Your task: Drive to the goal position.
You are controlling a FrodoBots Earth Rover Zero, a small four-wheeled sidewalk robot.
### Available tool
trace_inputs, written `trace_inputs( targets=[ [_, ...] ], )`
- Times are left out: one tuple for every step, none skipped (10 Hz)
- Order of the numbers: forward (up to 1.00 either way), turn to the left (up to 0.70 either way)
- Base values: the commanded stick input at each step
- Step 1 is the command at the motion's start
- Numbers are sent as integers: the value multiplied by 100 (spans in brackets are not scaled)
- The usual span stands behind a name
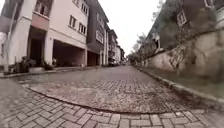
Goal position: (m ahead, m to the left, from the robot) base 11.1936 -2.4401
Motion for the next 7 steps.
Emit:
trace_inputs(
  targets=[
    [70,0],
    [70,0],
    [70,0],
    [70,0],
    [70,0],
    [70,0],
    [70,0]
  ],
)
